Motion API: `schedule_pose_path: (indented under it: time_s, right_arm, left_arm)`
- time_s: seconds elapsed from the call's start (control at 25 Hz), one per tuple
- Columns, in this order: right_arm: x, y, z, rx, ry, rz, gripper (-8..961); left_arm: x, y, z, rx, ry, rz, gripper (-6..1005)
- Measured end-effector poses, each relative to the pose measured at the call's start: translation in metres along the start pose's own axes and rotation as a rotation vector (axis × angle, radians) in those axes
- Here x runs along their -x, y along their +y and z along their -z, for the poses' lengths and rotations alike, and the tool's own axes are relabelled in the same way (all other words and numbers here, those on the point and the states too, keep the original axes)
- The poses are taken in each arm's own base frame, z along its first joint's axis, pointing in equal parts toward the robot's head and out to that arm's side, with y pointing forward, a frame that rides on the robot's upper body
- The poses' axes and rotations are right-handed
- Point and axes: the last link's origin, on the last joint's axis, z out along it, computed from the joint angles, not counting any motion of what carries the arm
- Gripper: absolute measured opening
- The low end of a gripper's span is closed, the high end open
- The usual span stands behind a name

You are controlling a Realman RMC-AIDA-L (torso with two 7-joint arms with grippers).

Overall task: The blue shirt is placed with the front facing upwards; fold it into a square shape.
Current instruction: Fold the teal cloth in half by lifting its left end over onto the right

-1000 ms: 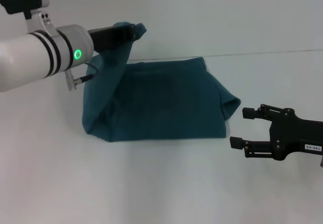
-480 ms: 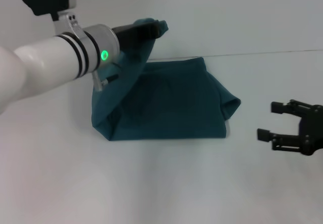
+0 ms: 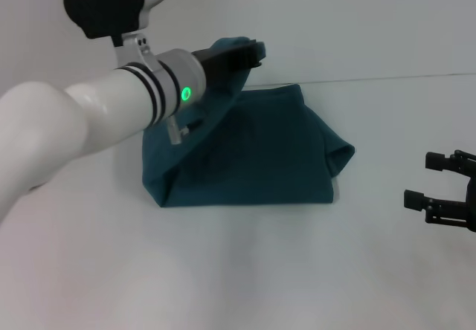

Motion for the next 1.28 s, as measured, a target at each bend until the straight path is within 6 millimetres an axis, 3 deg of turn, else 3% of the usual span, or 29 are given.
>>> schedule_pose_path:
  time_s: [0.64, 1.28]
  right_arm:
    - [-0.005, -0.004, 0.025, -0.058, 0.025, -0.022, 927]
    - [-0.006, -0.005, 0.026, -0.064, 0.037, -0.027, 927]
  left_arm:
    - [0.014, 0.031, -0.022, 0.022, 0.016, -0.010, 37]
    - [0.018, 0.055, -0.033, 0.055, 0.011, -0.037, 40]
